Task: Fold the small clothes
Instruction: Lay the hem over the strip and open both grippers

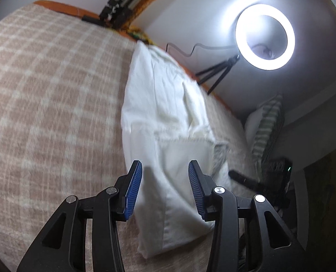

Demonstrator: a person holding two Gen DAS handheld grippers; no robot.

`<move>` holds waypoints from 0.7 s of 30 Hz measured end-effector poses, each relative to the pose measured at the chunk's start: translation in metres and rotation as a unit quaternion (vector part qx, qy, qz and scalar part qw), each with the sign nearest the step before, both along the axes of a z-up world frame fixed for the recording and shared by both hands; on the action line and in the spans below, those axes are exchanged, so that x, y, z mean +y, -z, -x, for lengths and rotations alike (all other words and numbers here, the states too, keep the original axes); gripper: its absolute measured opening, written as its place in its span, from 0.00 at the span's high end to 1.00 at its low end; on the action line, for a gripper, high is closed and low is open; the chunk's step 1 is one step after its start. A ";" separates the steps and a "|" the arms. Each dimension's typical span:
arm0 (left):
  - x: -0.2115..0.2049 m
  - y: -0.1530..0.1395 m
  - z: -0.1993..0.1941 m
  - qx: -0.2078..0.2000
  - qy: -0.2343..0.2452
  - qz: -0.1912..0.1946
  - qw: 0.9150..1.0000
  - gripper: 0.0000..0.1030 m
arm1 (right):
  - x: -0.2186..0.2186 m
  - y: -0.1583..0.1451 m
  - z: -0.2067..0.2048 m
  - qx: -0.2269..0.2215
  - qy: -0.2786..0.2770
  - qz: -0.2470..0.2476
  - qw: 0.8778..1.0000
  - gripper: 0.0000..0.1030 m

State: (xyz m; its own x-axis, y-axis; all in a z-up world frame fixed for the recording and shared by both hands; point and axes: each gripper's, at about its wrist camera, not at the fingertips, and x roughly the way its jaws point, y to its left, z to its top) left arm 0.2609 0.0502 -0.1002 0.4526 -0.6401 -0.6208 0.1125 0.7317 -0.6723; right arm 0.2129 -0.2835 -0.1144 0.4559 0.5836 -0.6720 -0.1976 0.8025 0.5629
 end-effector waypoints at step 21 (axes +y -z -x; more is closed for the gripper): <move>-0.023 -0.014 0.010 -0.081 -0.012 -0.100 0.992 0.96 | 0.024 -0.020 0.000 -0.055 0.032 0.149 0.987 0.77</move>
State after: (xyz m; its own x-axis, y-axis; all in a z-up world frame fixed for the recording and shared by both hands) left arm 0.2505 0.0268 -0.0858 0.5704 -0.4989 -0.6525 0.1871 0.8524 -0.4882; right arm 0.2125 -0.2593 -0.0947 0.5658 0.3359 -0.7530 -0.1885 0.9418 0.2785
